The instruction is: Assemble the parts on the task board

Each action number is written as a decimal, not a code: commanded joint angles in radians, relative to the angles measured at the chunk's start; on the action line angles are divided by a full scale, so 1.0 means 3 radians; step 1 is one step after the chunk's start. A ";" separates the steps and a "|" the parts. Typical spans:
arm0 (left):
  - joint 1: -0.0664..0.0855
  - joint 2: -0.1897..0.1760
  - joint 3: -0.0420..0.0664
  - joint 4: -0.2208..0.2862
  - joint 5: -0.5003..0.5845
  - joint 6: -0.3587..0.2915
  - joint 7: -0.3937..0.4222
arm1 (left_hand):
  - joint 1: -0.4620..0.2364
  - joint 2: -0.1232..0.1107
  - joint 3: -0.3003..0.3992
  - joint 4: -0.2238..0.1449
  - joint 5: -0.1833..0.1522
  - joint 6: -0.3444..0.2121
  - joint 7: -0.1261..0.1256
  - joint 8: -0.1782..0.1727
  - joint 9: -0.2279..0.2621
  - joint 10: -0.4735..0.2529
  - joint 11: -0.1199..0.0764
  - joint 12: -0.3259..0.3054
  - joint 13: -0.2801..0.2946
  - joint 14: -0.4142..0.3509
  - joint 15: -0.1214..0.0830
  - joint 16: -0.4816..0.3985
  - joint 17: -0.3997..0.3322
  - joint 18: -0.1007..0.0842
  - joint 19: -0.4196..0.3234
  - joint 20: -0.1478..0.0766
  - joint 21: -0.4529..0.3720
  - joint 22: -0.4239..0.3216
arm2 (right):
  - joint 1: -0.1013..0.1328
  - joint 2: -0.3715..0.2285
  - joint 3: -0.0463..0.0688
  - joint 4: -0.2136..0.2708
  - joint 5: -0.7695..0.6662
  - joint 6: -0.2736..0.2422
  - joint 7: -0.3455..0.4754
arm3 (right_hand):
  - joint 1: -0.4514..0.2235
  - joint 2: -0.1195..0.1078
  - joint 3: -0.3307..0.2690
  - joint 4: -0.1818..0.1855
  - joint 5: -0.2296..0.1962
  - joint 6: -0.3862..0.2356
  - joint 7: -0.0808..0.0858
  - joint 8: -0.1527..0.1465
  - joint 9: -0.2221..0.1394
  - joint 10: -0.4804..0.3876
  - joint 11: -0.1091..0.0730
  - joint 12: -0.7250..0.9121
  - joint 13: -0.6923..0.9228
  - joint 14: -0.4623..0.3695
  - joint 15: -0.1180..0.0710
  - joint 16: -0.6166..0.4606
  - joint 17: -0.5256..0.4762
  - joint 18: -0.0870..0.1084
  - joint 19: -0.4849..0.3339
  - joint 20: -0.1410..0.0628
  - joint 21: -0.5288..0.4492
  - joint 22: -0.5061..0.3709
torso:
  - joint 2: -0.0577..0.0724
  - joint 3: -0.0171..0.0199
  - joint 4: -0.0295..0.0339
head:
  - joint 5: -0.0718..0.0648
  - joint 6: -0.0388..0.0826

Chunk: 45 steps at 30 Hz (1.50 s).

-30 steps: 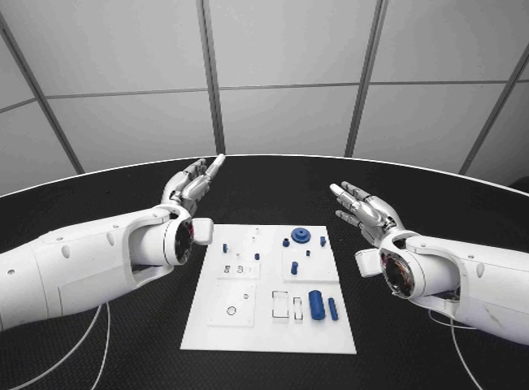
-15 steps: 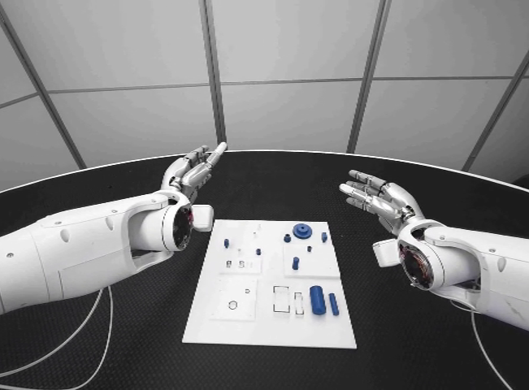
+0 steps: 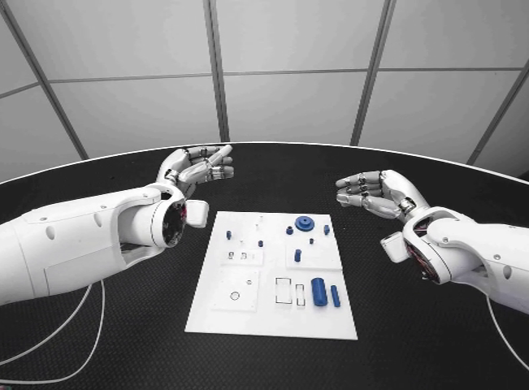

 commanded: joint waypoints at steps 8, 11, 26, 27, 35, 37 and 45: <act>0.0015 -0.0264 0.0000 0.0370 -0.0054 0.0100 -0.0111 | 0.0126 -0.0092 0.0199 0.0030 0.0000 0.0258 0.0018 0.0015 0.0034 0.0369 -0.0124 -0.0087 -0.0014 0.0384 -0.0170 0.0616 0.0463 0.0040 0.0410 -0.0200 0.0321 0.0111 | 0.0098 0.0055 0.0011 0.0034 -0.1538 0.0294 -0.0667 | -0.0054 -0.0227 0.0196 0.0011 0.0099 0.0280 -0.0105 0.0046 0.0080 0.0452 -0.0178 -0.0066 0.0044 0.0851 -0.0287 0.0460 0.0509 0.0032 0.0699 -0.0325 0.0548 0.0282 | 0.0008 0.0003 -0.0006 | -0.0017 -0.0083; 0.0025 -0.0347 0.0000 0.0503 -0.0058 0.0122 -0.0136 | 0.0115 -0.0105 0.0221 0.0029 -0.0001 0.0271 0.0015 0.0006 0.0036 0.0388 -0.0126 -0.0106 -0.0018 0.0379 -0.0175 0.0685 0.0516 0.0038 0.0422 -0.0213 0.0349 0.0123 | 0.0133 0.0167 0.0019 0.0004 -0.2000 0.0437 -0.0926 | -0.0057 -0.0264 0.0202 0.0038 0.0149 0.0339 -0.0141 0.0041 0.0116 0.0537 -0.0239 -0.0098 0.0073 0.1194 -0.0377 0.0769 0.0825 0.0037 0.0922 -0.0435 0.0877 0.0483 | 0.0028 -0.0001 -0.0008 | -0.0010 -0.0098; 0.0097 -0.0565 0.0001 0.0845 -0.0059 0.0126 -0.0156 | 0.0072 -0.0128 0.0233 0.0034 -0.0003 0.0263 0.0022 -0.0017 0.0035 0.0381 -0.0118 -0.0143 -0.0025 0.0341 -0.0167 0.0744 0.0568 0.0035 0.0418 -0.0220 0.0373 0.0132 | 0.0229 0.0758 0.0044 -0.0427 -0.3098 0.0695 -0.1469 | -0.0158 -0.0454 0.0470 0.0284 0.0103 0.0236 -0.0165 -0.0052 0.0281 0.0317 -0.0238 -0.0161 0.0232 0.1505 -0.0395 0.2685 0.2744 -0.0010 0.1167 -0.0467 0.1770 0.1298 | 0.0185 -0.0011 0.0036 | -0.0032 -0.0080; 0.0105 -0.0573 0.0001 0.0863 -0.0059 0.0125 -0.0154 | 0.0072 -0.0128 0.0233 0.0034 -0.0003 0.0263 0.0022 -0.0017 0.0035 0.0381 -0.0118 -0.0143 -0.0025 0.0341 -0.0167 0.0744 0.0568 0.0035 0.0418 -0.0220 0.0373 0.0132 | 0.0239 0.0787 0.0045 -0.0462 -0.3140 0.0698 -0.1485 | -0.0157 -0.0462 0.0479 0.0294 0.0102 0.0228 -0.0165 -0.0054 0.0290 0.0310 -0.0238 -0.0158 0.0239 0.1511 -0.0393 0.2756 0.2810 -0.0019 0.1186 -0.0466 0.1837 0.1381 | 0.0198 -0.0012 0.0040 | -0.0033 -0.0082; 0.0183 -0.0617 0.0002 0.0966 -0.0059 0.0129 -0.0158 | 0.0058 -0.0131 0.0235 0.0034 -0.0003 0.0262 0.0022 -0.0022 0.0036 0.0378 -0.0116 -0.0152 -0.0026 0.0325 -0.0164 0.0752 0.0577 0.0033 0.0412 -0.0220 0.0375 0.0132 | 0.0323 0.0927 0.0056 -0.0622 -0.3285 0.0739 -0.1535 | -0.0142 -0.0504 0.0537 0.0356 0.0078 0.0163 -0.0159 -0.0068 0.0355 0.0206 -0.0221 -0.0167 0.0260 0.1576 -0.0372 0.3302 0.3338 -0.0115 0.1373 -0.0445 0.2414 0.2127 | 0.0345 -0.0044 0.0068 | -0.0036 0.0007; 0.0202 -0.0622 0.0002 0.0982 -0.0059 0.0132 -0.0162 | 0.0056 -0.0131 0.0235 0.0034 -0.0003 0.0261 0.0022 -0.0023 0.0036 0.0377 -0.0115 -0.0154 -0.0026 0.0321 -0.0163 0.0753 0.0579 0.0033 0.0410 -0.0219 0.0375 0.0132 | 0.0337 0.0969 0.0057 -0.0668 -0.3298 0.0773 -0.1529 | -0.0139 -0.0506 0.0542 0.0361 0.0075 0.0154 -0.0158 -0.0071 0.0361 0.0194 -0.0220 -0.0169 0.0261 0.1577 -0.0370 0.3330 0.3361 -0.0120 0.1380 -0.0443 0.2448 0.2170 | 0.0387 -0.0058 0.0081 | -0.0044 0.0023; 0.0270 -0.0625 0.0002 0.1020 -0.0058 0.0147 -0.0171 | 0.0044 -0.0133 0.0240 0.0032 -0.0003 0.0259 0.0025 -0.0030 0.0036 0.0374 -0.0112 -0.0164 -0.0027 0.0295 -0.0159 0.0757 0.0587 0.0031 0.0397 -0.0216 0.0374 0.0131 | 0.0350 0.1087 0.0057 -0.0797 -0.3310 0.0916 -0.1506 | -0.0121 -0.0519 0.0562 0.0387 0.0061 0.0096 -0.0151 -0.0087 0.0393 0.0094 -0.0207 -0.0189 0.0253 0.1589 -0.0356 0.3488 0.3507 -0.0148 0.1419 -0.0428 0.2634 0.2415 | 0.0505 -0.0097 0.0119 | -0.0081 0.0115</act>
